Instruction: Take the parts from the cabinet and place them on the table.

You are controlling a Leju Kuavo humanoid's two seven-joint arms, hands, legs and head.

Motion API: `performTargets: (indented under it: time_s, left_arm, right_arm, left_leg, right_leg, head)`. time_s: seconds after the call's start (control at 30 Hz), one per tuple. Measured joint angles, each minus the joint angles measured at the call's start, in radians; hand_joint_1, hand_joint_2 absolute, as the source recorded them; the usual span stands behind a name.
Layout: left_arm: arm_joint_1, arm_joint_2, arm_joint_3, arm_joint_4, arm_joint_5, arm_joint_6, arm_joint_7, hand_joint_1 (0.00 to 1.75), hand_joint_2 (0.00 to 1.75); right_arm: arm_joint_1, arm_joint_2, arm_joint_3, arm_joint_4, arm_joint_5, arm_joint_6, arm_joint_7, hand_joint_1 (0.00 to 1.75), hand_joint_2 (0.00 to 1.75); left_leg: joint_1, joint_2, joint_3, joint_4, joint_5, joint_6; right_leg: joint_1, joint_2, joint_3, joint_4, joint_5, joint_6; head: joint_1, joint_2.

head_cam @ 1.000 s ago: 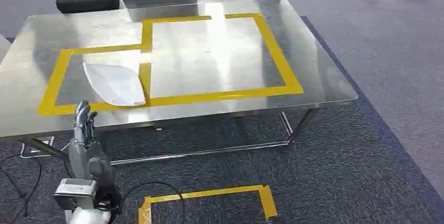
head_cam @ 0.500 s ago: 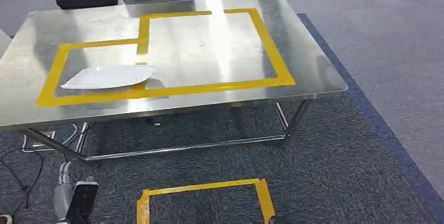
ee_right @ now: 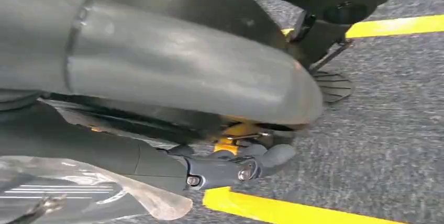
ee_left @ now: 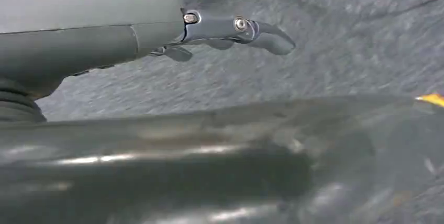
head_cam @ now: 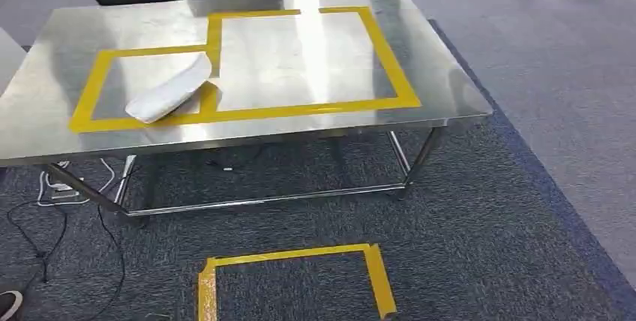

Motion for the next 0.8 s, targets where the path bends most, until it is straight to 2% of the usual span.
performTargets:
  time_s: [0.07, 0.1, 0.13, 0.17, 0.2, 0.23, 0.27, 0.3, 0.33, 0.37, 0.4, 0.43, 0.47, 0.5, 0.57, 0.6, 0.63, 0.67, 0.7, 0.73, 0.77, 0.8]
  left_arm:
    - [0.004, -0.005, -0.002, 0.016, -0.005, -0.011, 0.007, 0.0, 0.0]
    - [0.005, -0.004, -0.002, 0.027, -0.007, -0.017, 0.012, 0.0, 0.0]
    - [0.008, -0.005, -0.002, 0.031, -0.009, -0.022, 0.015, 0.0, 0.0]
    - [0.01, -0.006, -0.003, 0.033, -0.011, -0.025, 0.015, 0.0, 0.0]
    - [0.01, -0.006, -0.003, 0.036, -0.017, -0.027, 0.014, 0.0, 0.0]
    - [0.009, -0.007, -0.006, 0.037, -0.026, -0.028, 0.009, 0.0, 0.0]
    - [0.008, -0.007, -0.01, 0.038, -0.029, -0.029, 0.005, 0.0, 0.0]
    - [0.007, -0.007, -0.013, 0.038, -0.038, -0.029, -0.002, 0.0, 0.0]
    - [0.006, -0.007, -0.015, 0.038, -0.044, -0.028, -0.009, 0.0, 0.0]
    - [0.005, -0.006, -0.017, 0.038, -0.046, -0.026, -0.013, 0.0, 0.0]
    - [0.004, -0.006, -0.019, 0.038, -0.049, -0.024, -0.019, 0.0, 0.0]
    - [0.0, -0.006, -0.021, 0.038, -0.053, -0.023, -0.026, 0.0, 0.0]
    - [-0.004, -0.006, -0.021, 0.038, -0.056, -0.022, -0.028, 0.0, 0.0]
    - [-0.008, -0.006, -0.024, 0.038, -0.061, -0.021, -0.03, 0.0, 0.0]
    - [-0.008, -0.006, -0.03, 0.039, -0.068, -0.021, -0.031, 0.0, 0.0]
    - [-0.005, -0.006, -0.031, 0.039, -0.071, -0.021, -0.031, 0.0, 0.0]
    - [-0.007, -0.007, -0.032, 0.041, -0.074, -0.02, -0.029, 0.0, 0.0]
    - [-0.007, -0.008, -0.036, 0.041, -0.077, -0.02, -0.024, 0.0, 0.0]
    - [-0.007, -0.009, -0.038, 0.041, -0.079, -0.021, -0.02, 0.0, 0.0]
    - [-0.008, -0.01, -0.039, 0.041, -0.081, -0.022, -0.016, 0.0, 0.0]
    - [-0.009, -0.011, -0.042, 0.042, -0.085, -0.024, -0.01, 0.0, 0.0]
    - [-0.008, -0.011, -0.044, 0.042, -0.087, -0.025, -0.003, 0.0, 0.0]
  right_arm:
    - [0.002, 0.0, 0.0, 0.0, 0.0, -0.003, -0.003, 0.0, 0.0]
    - [0.0, 0.002, 0.0, 0.001, 0.001, -0.004, -0.006, 0.0, 0.0]
    - [-0.001, 0.002, 0.0, 0.001, 0.002, -0.005, -0.008, 0.0, 0.0]
    - [0.0, 0.002, 0.0, 0.001, 0.002, -0.005, -0.01, 0.0, 0.0]
    - [0.001, 0.002, 0.0, 0.001, 0.003, -0.009, -0.014, 0.0, 1.75]
    - [0.001, 0.002, 0.0, 0.001, 0.005, -0.014, -0.019, 0.0, 1.75]
    - [0.0, 0.002, 0.0, 0.001, 0.005, -0.019, -0.022, 0.0, 1.75]
    - [-0.002, 0.002, 0.0, 0.001, 0.006, -0.024, -0.026, 0.0, 1.75]
    - [-0.002, 0.002, 0.0, 0.001, 0.009, -0.027, -0.029, 0.0, 1.75]
    - [-0.002, 0.002, 0.0, 0.001, 0.01, -0.03, -0.031, 0.0, 1.75]
    - [-0.002, 0.003, 0.0, 0.001, 0.009, -0.031, -0.032, 0.0, 1.75]
    - [-0.003, 0.003, 0.0, 0.0, 0.007, -0.031, -0.034, 0.0, 1.75]
    - [-0.003, 0.003, 0.0, 0.0, 0.007, -0.032, -0.035, 0.0, 1.75]
    - [-0.004, 0.004, -0.001, 0.0, 0.006, -0.032, -0.035, 0.0, 1.75]
    - [-0.004, 0.004, -0.001, 0.0, 0.005, -0.034, -0.032, 0.0, 1.75]
    - [0.0, 0.004, -0.001, 0.001, 0.003, -0.037, -0.026, 0.0, 1.75]
    - [0.002, 0.004, -0.003, 0.001, -0.002, -0.039, -0.022, 0.0, 1.75]
    - [0.003, 0.004, -0.007, 0.001, -0.007, -0.039, -0.019, 0.0, 0.0]
    - [0.003, 0.004, -0.01, 0.001, -0.009, -0.04, -0.018, 0.0, 0.0]
    - [0.002, 0.004, -0.011, 0.001, -0.011, -0.04, -0.018, 0.0, 0.0]
    - [0.001, 0.004, -0.014, 0.001, -0.013, -0.039, -0.017, 0.0, 0.0]
    - [0.001, 0.004, -0.015, 0.001, -0.015, -0.039, -0.015, 0.0, 0.0]
  left_leg:
    - [-0.001, -0.001, -0.005, -0.007, 0.023, -0.011]
    - [0.002, -0.003, -0.014, -0.002, 0.013, -0.016]
    - [0.003, -0.006, -0.022, 0.018, -0.043, -0.024]
    - [0.006, -0.006, -0.03, 0.068, -0.116, -0.029]
    - [0.007, -0.006, -0.037, 0.145, -0.19, -0.035]
    - [0.007, -0.006, -0.04, 0.216, -0.233, -0.038]
    - [0.008, -0.006, -0.04, 0.274, -0.244, -0.04]
    - [0.009, -0.006, -0.025, 0.301, -0.219, -0.04]
    - [0.01, -0.006, 0.002, 0.288, -0.177, -0.04]
    - [0.01, -0.007, 0.044, 0.246, -0.136, -0.038]
    - [0.01, -0.007, 0.112, 0.16, -0.118, -0.033]
    - [0.01, -0.009, 0.188, 0.06, -0.14, -0.029]
    - [0.006, -0.01, 0.242, -0.035, -0.165, -0.024]
    - [0.005, -0.011, 0.254, -0.068, -0.185, -0.018]
    - [-0.003, -0.011, 0.235, -0.054, -0.171, -0.007]
    - [0.002, -0.008, 0.222, -0.062, -0.156, 0.005]
    - [0.003, -0.001, 0.209, -0.06, -0.141, 0.015]
    - [0.001, 0.0, 0.194, -0.06, -0.13, 0.027]
    - [0.0, 0.0, 0.177, -0.059, -0.116, 0.029]
    - [-0.003, 0.0, 0.158, -0.057, -0.102, 0.031]
    - [-0.005, 0.007, 0.136, -0.055, -0.087, 0.033]
    - [-0.007, 0.013, 0.114, -0.05, -0.073, 0.034]
  right_leg:
    - [0.002, -0.001, -0.014, 0.004, 0.015, -0.018]
    - [-0.007, -0.006, -0.03, 0.001, 0.031, -0.028]
    - [-0.006, -0.007, -0.043, 0.001, 0.044, -0.036]
    - [-0.005, -0.009, -0.056, 0.001, 0.055, -0.043]
    - [-0.005, -0.01, -0.071, 0.002, 0.068, -0.043]
    - [-0.004, -0.013, -0.085, 0.003, 0.081, -0.042]
    - [-0.003, -0.014, -0.094, 0.004, 0.094, -0.042]
    - [-0.002, -0.017, -0.114, 0.009, 0.108, -0.041]
    - [-0.002, -0.018, -0.135, 0.014, 0.12, -0.04]
    - [-0.002, -0.018, -0.155, 0.021, 0.131, -0.037]
    - [-0.003, -0.017, -0.175, 0.029, 0.141, -0.033]
    - [-0.002, -0.017, -0.186, 0.035, 0.15, -0.027]
    - [0.002, -0.016, -0.194, 0.043, 0.156, -0.021]
    - [0.002, -0.018, -0.2, 0.042, 0.172, -0.015]
    - [-0.003, -0.019, -0.205, 0.034, 0.198, -0.007]
    - [-0.003, -0.017, -0.211, 0.034, 0.201, 0.001]
    - [-0.008, -0.011, -0.219, 0.051, 0.152, 0.006]
    - [-0.009, -0.009, -0.233, 0.095, 0.083, 0.009]
    - [-0.009, -0.007, -0.251, 0.165, 0.009, 0.011]
    - [-0.009, -0.006, -0.26, 0.24, -0.041, 0.014]
    - [-0.009, -0.006, -0.265, 0.31, -0.064, 0.016]
    - [-0.009, -0.006, -0.259, 0.351, -0.045, 0.017]
  head:
    - [0.002, 0.0]
    - [0.002, 0.0]
    - [-0.003, 0.0]
    - [-0.01, 0.0]
    - [-0.011, 0.0]
    - [-0.011, 0.0]
    - [-0.011, 0.0]
    - [-0.011, 0.0]
    - [-0.011, 0.0]
    - [-0.011, 0.0]
    - [-0.012, 0.0]
    - [-0.011, 0.0]
    - [-0.012, 0.0]
    - [-0.009, 0.0]
    - [-0.011, 0.0]
    - [-0.01, 0.0]
    - [-0.013, 0.0]
    - [-0.006, 0.0]
    - [-0.005, 0.0]
    - [-0.005, 0.0]
    - [-0.005, 0.0]
    - [-0.005, 0.0]
